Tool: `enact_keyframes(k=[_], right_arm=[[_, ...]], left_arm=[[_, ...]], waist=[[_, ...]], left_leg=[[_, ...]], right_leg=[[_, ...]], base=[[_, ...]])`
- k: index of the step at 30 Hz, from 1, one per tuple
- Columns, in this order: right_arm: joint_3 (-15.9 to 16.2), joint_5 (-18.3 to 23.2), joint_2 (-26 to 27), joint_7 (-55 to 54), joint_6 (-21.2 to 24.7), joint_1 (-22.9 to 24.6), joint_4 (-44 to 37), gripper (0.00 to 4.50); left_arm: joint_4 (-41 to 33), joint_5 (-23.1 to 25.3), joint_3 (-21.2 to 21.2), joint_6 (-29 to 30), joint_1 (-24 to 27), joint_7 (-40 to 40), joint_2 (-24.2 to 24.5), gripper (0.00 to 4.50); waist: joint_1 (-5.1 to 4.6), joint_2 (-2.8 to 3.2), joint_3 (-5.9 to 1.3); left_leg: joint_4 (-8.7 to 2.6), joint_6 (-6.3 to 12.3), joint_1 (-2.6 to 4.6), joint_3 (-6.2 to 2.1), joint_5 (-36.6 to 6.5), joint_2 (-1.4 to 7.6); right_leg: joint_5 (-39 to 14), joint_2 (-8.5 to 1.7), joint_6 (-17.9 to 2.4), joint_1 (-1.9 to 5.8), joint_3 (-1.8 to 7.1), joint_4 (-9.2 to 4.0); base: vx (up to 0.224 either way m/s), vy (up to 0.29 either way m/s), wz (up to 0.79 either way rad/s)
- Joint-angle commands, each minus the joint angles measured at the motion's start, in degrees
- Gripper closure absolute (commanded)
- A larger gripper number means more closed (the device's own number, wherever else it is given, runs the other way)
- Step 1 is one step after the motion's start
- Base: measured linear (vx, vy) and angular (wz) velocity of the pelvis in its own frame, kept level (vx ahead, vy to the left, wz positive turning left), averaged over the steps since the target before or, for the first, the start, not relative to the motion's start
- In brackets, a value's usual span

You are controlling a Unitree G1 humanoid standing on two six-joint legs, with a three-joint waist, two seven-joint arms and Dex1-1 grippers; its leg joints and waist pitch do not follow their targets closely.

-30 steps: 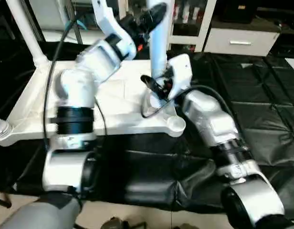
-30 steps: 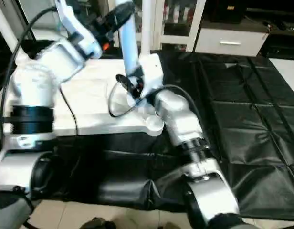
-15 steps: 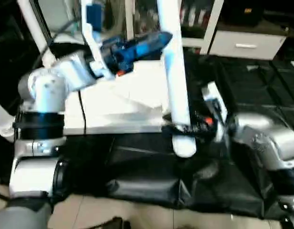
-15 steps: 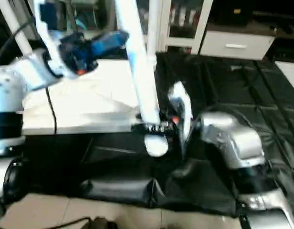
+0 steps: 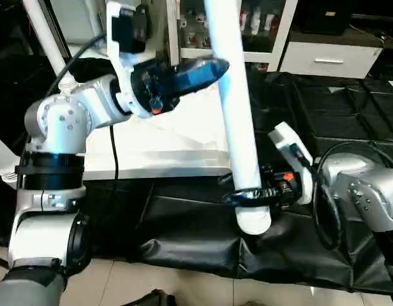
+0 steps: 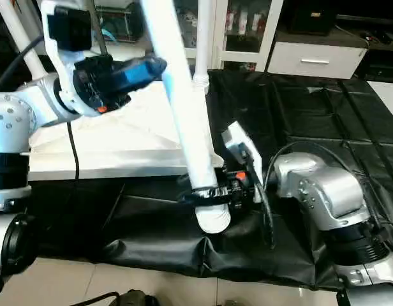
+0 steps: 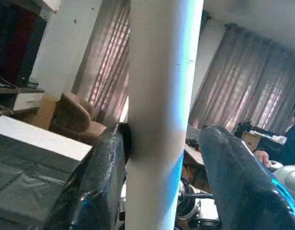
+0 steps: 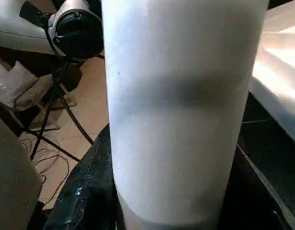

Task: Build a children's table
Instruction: Insert table leg to table base

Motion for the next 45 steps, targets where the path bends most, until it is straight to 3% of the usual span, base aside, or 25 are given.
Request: enact_keyframes(k=[1,12,19,20,25,28,29,32,34,43,45], right_arm=[[0.4,-0.6,0.4,-1.0,0.5,-1.1,0.9,2.62],[2.0,-3.1,1.3,-2.0,-0.9,-2.8,2.1,2.62],[2.7,-4.6,1.2,-1.4,-1.8,-3.7,2.8,2.62],[2.7,-4.7,1.1,-1.4,-1.9,-3.8,2.9,2.62],[2.4,-4.6,0.7,-0.9,-2.2,-4.2,3.4,2.62],[2.4,-5.0,0.8,-1.2,-2.6,-4.5,3.8,2.62],[2.3,-5.3,1.0,-1.5,-3.0,-4.7,4.2,2.62],[2.2,-5.6,1.4,-1.9,-3.2,-4.9,4.5,2.62],[2.2,-5.7,1.7,-2.3,-3.3,-5.2,4.7,2.62],[2.8,-7.3,2.1,-2.7,-4.4,-5.6,5.4,2.62],[3.1,-7.5,2.2,-2.8,-4.5,-5.7,5.4,2.62]], left_arm=[[-3.3,-1.7,-1.4,1.0,-0.5,-0.8,-0.4,2.07],[-3.2,-0.3,-1.9,0.2,-0.1,0.6,-1.6,2.83],[-2.7,0.6,-1.8,-0.5,-0.2,2.8,-2.5,2.88],[-2.6,0.4,-1.5,-0.4,-0.2,3.0,-2.6,2.88],[-3.7,-0.2,-1.1,-0.9,0.5,2.1,-2.4,2.89],[-2.1,-2.3,-0.4,3.6,-0.6,3.5,-2.2,2.89],[-1.7,-1.6,-0.7,3.3,-1.0,3.9,-2.1,2.19],[-2.1,-0.3,-1.6,2.0,-1.1,4.0,-2.2,2.16],[-3.1,1.8,-3.0,-0.1,-0.5,4.4,-2.4,1.8],[-3.1,4.8,-3.9,-3.1,0.0,6.4,-3.1,1.76],[-1.7,5.9,-3.6,-4.1,-0.5,8.7,-4.0,2.04]], waist=[[-0.03,0.18,-4.57],[-0.09,0.12,-4.6],[-0.06,0.1,-4.66],[-0.18,-0.37,-4.66],[-0.09,-0.07,-4.65],[-0.17,-0.02,-4.66],[-0.15,-0.01,-4.64],[-0.16,-0.03,-4.6],[-0.14,-0.09,-4.64],[-0.16,-0.15,-4.72],[-0.2,-0.16,-4.71]], left_leg=[[-4.79,-1.06,2.3,-2.47,-8.7,4.21],[-4.75,-1.02,2.26,-2.45,-8.1,4.13],[-4.65,-0.65,2.21,-2.46,-7.4,4.14],[-4.63,-0.39,2.13,-2.38,-7.1,4.11],[-4.58,-0.04,2.21,-2.43,-7.0,4.21],[-4.55,-0.3,2.29,-2.36,-7.2,4.11],[-4.56,-0.26,2.31,-2.41,-7.3,4.11],[-4.6,-0.52,2.25,-2.44,-7.3,4.11],[-4.56,-0.3,2.21,-2.45,-7.0,4.11],[-4.45,0.39,2.1,-2.43,-5.9,4.15],[-4.45,0.28,2.11,-2.47,-6.2,4.19]], right_leg=[[-5.4,-3.68,-15.6,2.31,2.07,-3.57],[-4.6,-3.65,-15.4,2.37,2.09,-3.52],[-3.8,-3.63,-15.4,2.42,2.11,-3.46],[-3.4,-3.6,-15.5,2.5,2.13,-3.49],[-4.3,-3.68,-15.5,2.39,2.13,-3.49],[-4.6,-3.53,-15.5,2.29,2.08,-3.37],[-4.7,-3.57,-15.5,2.3,2.1,-3.48],[-4.9,-3.58,-15.4,2.29,2.11,-3.52],[-4.4,-3.66,-15.3,2.39,2.17,-3.6],[-3.2,-3.64,-15.6,2.48,2.1,-3.39],[-3.4,-3.67,-15.5,2.47,2.13,-3.49]], base=[[0.0,0.0,0.0],[0.0,0.0,0.0],[0.0,0.0,0.0],[0.0,0.0,0.0],[0.0,0.0,0.0],[0.0,0.0,0.0],[0.0,0.0,0.0],[0.0,0.0,0.0],[0.0,0.0,0.0],[0.0,0.0,0.0],[0.0,0.0,0.0]])
